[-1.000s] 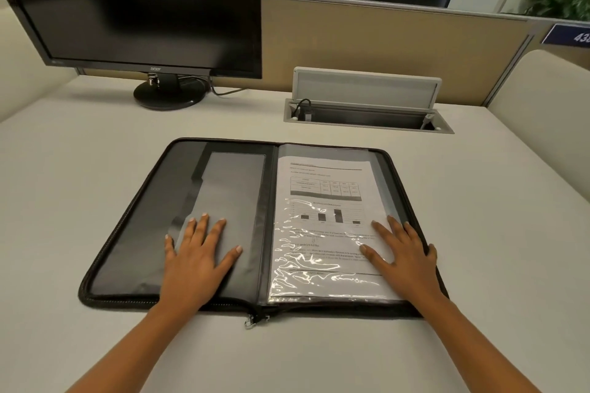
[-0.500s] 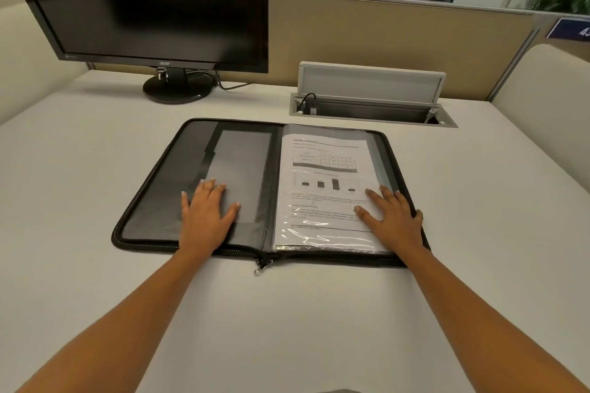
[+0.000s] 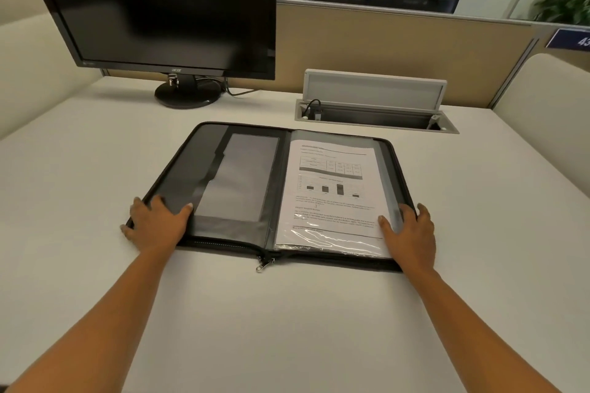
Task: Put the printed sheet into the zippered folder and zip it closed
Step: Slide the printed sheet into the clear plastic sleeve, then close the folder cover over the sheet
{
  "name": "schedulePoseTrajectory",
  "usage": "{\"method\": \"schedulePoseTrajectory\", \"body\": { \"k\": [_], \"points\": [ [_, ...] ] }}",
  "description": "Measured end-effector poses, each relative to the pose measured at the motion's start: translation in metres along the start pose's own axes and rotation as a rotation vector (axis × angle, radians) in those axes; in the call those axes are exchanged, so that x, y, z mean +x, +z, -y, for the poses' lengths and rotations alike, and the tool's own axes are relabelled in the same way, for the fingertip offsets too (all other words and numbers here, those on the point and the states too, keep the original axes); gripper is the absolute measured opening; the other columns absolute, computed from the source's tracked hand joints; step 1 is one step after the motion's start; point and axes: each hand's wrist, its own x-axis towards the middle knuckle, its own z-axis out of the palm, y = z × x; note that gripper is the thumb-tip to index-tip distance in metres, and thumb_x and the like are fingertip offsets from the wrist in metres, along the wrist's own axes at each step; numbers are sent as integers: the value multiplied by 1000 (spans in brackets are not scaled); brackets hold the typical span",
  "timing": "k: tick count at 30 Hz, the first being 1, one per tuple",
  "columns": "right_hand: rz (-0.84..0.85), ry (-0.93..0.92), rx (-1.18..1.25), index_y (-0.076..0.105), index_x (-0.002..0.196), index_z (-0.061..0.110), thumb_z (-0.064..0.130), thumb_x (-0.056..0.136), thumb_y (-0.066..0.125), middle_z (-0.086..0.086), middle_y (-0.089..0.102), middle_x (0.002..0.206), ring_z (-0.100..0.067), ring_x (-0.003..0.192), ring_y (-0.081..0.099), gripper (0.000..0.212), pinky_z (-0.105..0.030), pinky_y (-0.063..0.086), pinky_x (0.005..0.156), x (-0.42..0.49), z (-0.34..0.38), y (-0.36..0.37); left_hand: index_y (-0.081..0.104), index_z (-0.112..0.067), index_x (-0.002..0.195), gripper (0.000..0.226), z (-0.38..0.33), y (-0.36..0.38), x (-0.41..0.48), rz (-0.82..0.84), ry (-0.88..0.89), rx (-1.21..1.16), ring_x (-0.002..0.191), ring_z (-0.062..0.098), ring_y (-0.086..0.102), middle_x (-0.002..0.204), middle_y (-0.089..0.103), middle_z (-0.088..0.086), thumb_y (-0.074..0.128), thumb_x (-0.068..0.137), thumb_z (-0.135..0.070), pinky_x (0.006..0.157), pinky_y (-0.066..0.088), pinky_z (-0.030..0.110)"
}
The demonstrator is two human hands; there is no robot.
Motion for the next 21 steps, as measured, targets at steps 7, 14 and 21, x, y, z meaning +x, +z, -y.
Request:
{"method": "schedulePoseTrajectory", "body": {
  "k": [7,14,21],
  "points": [
    [-49,60,-45,43,130,8,47,85,55,-21,43,135,-37,123,39,60,-48,34,101,-6,3,-1,46,-7,126,59,7,-20,15,12,-182,-256,120,42,41,127,51,24,59,82,-45,100,32,50],
    [3,76,59,45,127,6,43,82,61,-22,46,132,-37,122,37,60,-47,36,99,4,4,-5,40,-14,54,39,9,-45,37,7,-317,-704,55,22,38,58,40,7,64,82,-26,54,33,30],
    [50,53,194,48,126,6,40,88,53,-21,45,135,-37,124,36,51,-47,34,101,21,9,-8,66,-4,88,24,-26,-88,37,-197,-401,-1011,74,20,57,90,59,5,75,70,-18,70,48,26]
  ]
}}
